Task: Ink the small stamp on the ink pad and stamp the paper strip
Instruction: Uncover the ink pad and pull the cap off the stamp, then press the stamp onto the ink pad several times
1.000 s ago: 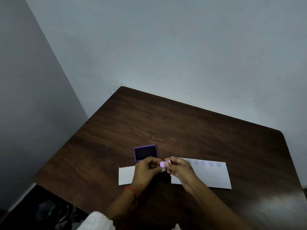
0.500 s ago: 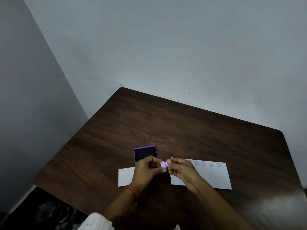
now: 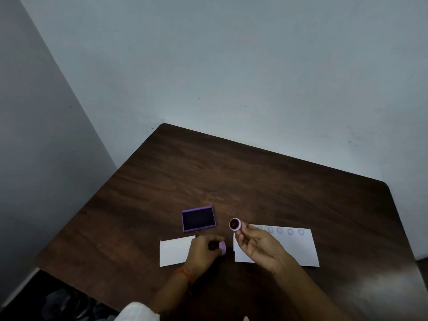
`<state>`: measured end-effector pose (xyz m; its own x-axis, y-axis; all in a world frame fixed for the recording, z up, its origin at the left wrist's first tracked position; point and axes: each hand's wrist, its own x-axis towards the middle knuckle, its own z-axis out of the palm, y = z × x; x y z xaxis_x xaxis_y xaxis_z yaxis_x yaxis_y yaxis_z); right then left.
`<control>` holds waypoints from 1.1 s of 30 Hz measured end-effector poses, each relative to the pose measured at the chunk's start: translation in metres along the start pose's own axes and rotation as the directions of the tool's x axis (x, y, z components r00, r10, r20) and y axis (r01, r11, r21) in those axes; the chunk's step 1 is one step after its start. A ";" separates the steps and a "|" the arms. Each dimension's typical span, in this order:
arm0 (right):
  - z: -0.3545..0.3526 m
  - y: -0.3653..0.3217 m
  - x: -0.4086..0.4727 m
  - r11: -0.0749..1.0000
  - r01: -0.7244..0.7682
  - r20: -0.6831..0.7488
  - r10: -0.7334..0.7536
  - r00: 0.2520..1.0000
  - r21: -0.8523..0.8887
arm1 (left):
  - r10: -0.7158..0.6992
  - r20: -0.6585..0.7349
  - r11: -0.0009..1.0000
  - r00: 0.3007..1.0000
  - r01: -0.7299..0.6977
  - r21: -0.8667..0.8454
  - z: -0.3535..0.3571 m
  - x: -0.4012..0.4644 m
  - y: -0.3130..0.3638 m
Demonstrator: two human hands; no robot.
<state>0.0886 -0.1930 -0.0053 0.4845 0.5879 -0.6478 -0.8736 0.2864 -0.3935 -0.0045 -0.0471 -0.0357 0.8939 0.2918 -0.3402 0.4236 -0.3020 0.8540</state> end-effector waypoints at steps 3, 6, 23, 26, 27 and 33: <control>0.002 -0.002 -0.002 1.000 0.002 0.041 -0.002 0.999 0.002 | 0.073 -0.018 0.991 0.997 -0.071 0.109 0.000 0.001 0.000; 0.004 -0.004 -0.004 1.000 0.008 0.064 -0.008 0.998 -0.003 | 0.122 -0.008 0.963 0.992 -0.117 0.244 -0.001 0.002 -0.001; 0.033 0.007 0.018 0.927 0.141 -0.036 -0.164 0.986 -0.348 | 0.070 -0.322 0.953 0.944 0.032 0.301 -0.077 0.018 -0.041; 0.052 0.017 0.034 0.748 0.165 -0.048 -0.254 0.966 -0.642 | 0.031 -0.229 0.949 0.973 0.043 0.312 -0.084 0.025 -0.044; 0.059 0.021 0.040 0.661 0.172 -0.039 -0.292 0.956 -0.731 | 0.025 -0.199 0.948 0.980 0.040 0.317 -0.086 0.028 -0.046; 0.091 0.041 0.065 -0.094 0.337 0.344 -0.427 0.836 -0.937 | 0.052 -0.107 0.921 0.993 -0.006 0.390 -0.092 0.040 -0.053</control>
<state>0.0799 -0.0737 -0.0042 0.7626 0.6293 -0.1496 0.2885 -0.5379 -0.7921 -0.0048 0.0642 -0.0584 0.8937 0.3716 -0.2513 0.4420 -0.6338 0.6348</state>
